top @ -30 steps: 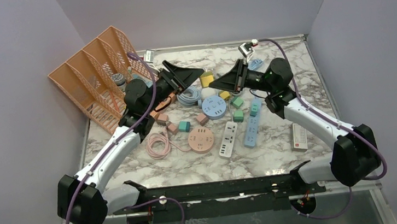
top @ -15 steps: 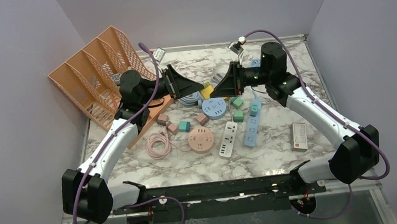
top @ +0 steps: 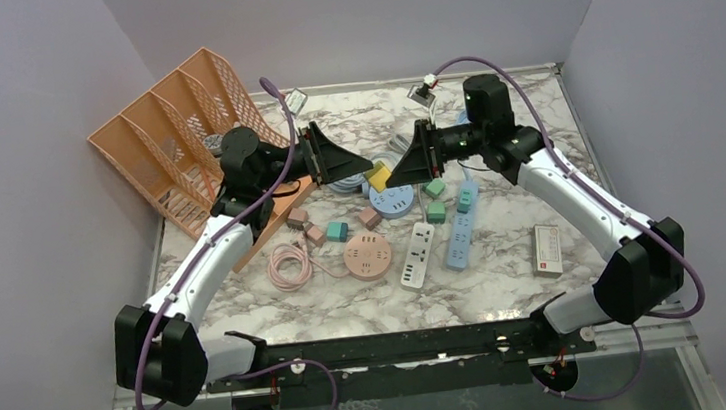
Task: Insert the plug
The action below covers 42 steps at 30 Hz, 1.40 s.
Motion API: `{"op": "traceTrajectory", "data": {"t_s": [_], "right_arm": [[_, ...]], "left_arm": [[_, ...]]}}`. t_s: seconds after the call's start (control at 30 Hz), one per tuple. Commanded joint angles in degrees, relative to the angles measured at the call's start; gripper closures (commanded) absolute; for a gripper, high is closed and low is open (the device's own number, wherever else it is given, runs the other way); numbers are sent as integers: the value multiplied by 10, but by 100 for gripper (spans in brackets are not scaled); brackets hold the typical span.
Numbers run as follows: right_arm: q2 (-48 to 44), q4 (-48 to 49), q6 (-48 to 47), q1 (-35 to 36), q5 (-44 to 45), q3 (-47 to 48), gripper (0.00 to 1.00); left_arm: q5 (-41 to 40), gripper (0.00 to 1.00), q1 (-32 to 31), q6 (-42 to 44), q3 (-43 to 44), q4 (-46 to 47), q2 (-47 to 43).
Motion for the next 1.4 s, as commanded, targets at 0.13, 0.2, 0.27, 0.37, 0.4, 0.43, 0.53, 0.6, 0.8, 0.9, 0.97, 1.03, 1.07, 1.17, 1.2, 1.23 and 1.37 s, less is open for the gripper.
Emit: {"op": "traceTrajectory", "data": {"t_s": [0.13, 0.2, 0.27, 0.37, 0.4, 0.43, 0.53, 0.6, 0.8, 0.9, 0.97, 1.03, 1.07, 1.17, 1.2, 1.23, 1.37], "right_arm": [[22, -50, -55, 1, -18, 43, 96], [25, -50, -58, 1, -22, 47, 96], [29, -58, -69, 1, -27, 53, 96], [33, -67, -82, 1, -34, 58, 96], [34, -67, -83, 1, -35, 59, 96], [35, -66, -83, 1, -37, 58, 96], [38, -55, -80, 1, -41, 56, 96], [38, -43, -73, 1, -43, 54, 96], [19, 22, -36, 1, -15, 31, 90], [-1, 103, 30, 1, 8, -4, 78], [-17, 169, 94, 1, 32, -36, 70], [-34, 235, 166, 1, 70, -76, 58], [-46, 268, 199, 1, 99, -96, 53], [-80, 372, 321, 1, 212, -170, 45], [-86, 434, 366, 2, 232, -199, 45], [-89, 486, 404, 2, 251, -226, 45], [-79, 531, 441, 3, 271, -233, 44]], "left_arm": [[35, 37, 3, 14, -20, -2, 4], [42, 43, 3, 17, -22, -6, 6], [46, 51, 4, 25, -21, -11, 7], [45, 57, 3, 37, -19, -19, 9], [45, 58, 3, 39, -19, -21, 10], [46, 58, 2, 41, -19, -22, 13], [47, 58, -1, 45, -20, -26, 16], [48, 58, -2, 48, -21, -28, 19], [38, 71, -2, 100, 9, -103, 34], [10, 83, -2, 143, 44, -161, 36], [-5, 84, -2, 119, 43, -132, 30], [-21, 87, -2, 65, 26, -73, 24], [-42, 87, -2, 42, 21, -56, 21], [-101, 87, -10, 1, 15, -36, 12], [-119, 87, -11, -13, 15, -29, 10], [-136, 87, -12, -30, 13, -25, 10], [-182, 88, -18, -95, 4, 7, 10]]}}
